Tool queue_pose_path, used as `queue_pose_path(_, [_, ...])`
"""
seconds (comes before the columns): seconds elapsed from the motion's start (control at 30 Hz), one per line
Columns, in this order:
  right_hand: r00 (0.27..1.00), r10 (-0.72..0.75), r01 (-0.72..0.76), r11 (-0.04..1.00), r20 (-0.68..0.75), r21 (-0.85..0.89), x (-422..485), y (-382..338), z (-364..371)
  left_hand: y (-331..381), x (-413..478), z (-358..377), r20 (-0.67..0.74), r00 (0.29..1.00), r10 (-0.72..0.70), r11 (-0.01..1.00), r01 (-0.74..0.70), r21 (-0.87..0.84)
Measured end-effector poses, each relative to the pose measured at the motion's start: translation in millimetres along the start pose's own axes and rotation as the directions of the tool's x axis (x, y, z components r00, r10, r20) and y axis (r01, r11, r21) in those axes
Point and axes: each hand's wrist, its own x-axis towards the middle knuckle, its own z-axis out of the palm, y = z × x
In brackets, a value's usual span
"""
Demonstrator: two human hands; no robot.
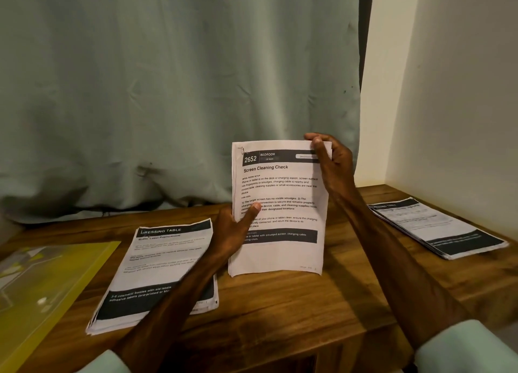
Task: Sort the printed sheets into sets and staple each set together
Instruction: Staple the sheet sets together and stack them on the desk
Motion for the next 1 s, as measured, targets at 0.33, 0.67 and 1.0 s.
queue_pose_path(0.33, [0.998,0.037,-0.038,0.999,0.044,0.007,-17,11,-5,21,3,-2,-0.016,1.000,-0.010,0.992,0.008,-0.126])
queue_pose_path(0.67, [0.987,-0.135,0.138,0.990,0.090,-0.023,-8,7,-10,106,63,2,-0.210,0.942,0.261,0.962,-0.272,-0.028])
queue_pose_path(1.0, [0.993,-0.112,0.112,0.994,0.042,-0.011,-4,8,-12,101,64,4,-0.182,0.931,0.315,0.949,-0.310,0.057])
